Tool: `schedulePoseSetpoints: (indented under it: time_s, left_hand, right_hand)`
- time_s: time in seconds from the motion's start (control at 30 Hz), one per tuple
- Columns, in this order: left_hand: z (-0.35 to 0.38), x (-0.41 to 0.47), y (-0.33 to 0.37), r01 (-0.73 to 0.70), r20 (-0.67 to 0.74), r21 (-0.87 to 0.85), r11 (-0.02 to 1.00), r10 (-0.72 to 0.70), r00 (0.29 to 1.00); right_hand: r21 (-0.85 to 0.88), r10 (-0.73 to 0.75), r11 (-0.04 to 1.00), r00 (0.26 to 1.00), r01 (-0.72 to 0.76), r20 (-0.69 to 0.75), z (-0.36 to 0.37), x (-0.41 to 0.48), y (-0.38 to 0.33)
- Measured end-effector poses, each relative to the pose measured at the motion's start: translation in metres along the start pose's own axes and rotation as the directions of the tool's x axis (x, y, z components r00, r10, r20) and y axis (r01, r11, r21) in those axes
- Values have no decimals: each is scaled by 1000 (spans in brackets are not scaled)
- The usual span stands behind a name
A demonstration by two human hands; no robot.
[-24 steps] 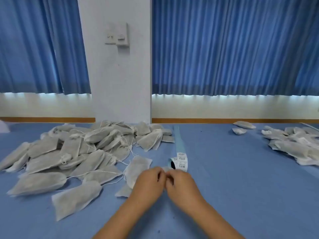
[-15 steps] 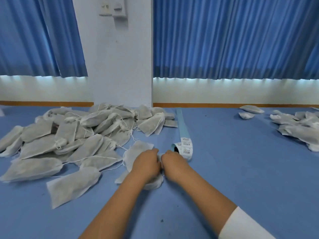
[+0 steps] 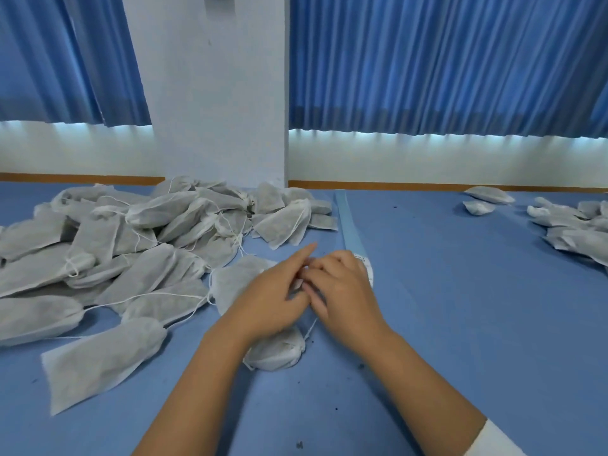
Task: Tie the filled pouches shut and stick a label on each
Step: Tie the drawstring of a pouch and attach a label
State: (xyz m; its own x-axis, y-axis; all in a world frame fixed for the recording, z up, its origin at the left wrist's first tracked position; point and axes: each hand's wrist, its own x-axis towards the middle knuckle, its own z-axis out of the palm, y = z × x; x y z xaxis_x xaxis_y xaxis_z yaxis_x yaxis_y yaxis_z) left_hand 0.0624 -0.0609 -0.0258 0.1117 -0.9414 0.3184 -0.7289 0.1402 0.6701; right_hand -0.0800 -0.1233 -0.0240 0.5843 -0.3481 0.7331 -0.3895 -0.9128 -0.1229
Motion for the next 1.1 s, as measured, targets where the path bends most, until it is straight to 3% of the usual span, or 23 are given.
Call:
schedulePoseSetpoints:
  time_s: [0.1,0.23,0.37,0.5,0.63,0.77,0.97,1.1]
  left_hand:
    - [6,9,2,-14,-31,108,994,17,999]
    - [20,8,-2,-52,-160,189,981,83,984]
    - [23,7,-6,-65,-269,177,982,112,957]
    - [24,5,-4,-120,-258,185,976,166,952]
    - [24,4,-1,-164,-233,161,973,199,952]
    - [24,2,-4,-106,-272,168,980,150,950]
    - [23,1,-2,-84,-300,192,978,140,944]
    - [22,0,-6,0,-164,267,964,46,985]
  right_hand:
    - [166,114,979,993,-120,44,-6,-4,17]
    - [423,311,831,932,-363,188,-15,-8,34]
    - [464,430,749,880,-473,202,-18,-10,40]
    - [444,540,676,805,-589,246,-17,-8,41]
    - [495,542,626,793,-603,280,-17,-8,40]
    - [465,572,603,757,-648,314,-18,-8,45]
    - [567,577,410,684,-715,445,-27,-6,48]
    - [617,499,472,767,-630,403,-35,-4,44]
